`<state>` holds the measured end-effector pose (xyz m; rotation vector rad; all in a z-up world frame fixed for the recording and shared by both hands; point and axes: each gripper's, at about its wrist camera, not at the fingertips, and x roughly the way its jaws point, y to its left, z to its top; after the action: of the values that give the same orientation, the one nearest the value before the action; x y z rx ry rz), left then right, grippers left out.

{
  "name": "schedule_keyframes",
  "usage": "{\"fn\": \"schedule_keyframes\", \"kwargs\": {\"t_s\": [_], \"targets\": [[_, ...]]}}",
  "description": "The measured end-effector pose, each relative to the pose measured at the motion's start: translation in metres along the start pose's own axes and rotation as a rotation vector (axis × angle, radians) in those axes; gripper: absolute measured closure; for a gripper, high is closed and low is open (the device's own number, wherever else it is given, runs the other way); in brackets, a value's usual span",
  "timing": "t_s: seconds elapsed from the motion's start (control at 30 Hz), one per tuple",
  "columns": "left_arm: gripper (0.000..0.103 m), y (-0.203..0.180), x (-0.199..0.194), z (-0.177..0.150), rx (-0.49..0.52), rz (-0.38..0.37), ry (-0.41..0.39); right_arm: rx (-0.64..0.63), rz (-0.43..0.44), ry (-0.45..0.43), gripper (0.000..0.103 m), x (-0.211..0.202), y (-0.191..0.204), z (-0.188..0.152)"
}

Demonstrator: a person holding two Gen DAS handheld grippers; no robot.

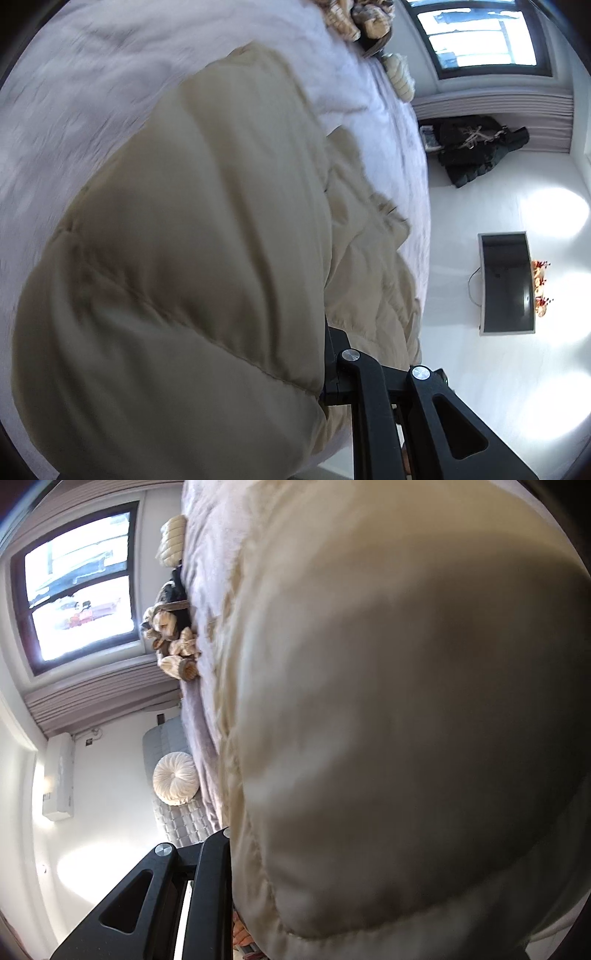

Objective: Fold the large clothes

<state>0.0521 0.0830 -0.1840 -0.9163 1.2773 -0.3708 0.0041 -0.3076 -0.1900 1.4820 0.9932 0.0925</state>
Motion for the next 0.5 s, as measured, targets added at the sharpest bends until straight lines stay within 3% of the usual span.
{"fn": "schedule_keyframes", "kwargs": {"t_s": [0.1,0.17,0.2,0.23,0.5], "targets": [[0.079,0.019,0.009,-0.011,-0.017,0.08,0.045,0.026,-0.046,-0.012,0.074,0.006,-0.013,0.007],[0.057,0.026,0.006,-0.016,-0.032,0.127,0.046,0.044,-0.073,-0.017,0.067,0.011,-0.02,0.011],[0.053,0.027,0.004,-0.017,-0.034,0.155,0.042,0.046,-0.086,-0.019,0.059,0.011,-0.02,0.012],[0.047,0.027,0.0,-0.019,-0.026,0.19,0.041,0.048,-0.105,-0.025,0.058,0.007,-0.023,0.01],[0.046,0.003,-0.02,-0.023,0.122,0.362,0.096,0.045,-0.247,-0.059,0.042,0.004,0.003,-0.001]]}}
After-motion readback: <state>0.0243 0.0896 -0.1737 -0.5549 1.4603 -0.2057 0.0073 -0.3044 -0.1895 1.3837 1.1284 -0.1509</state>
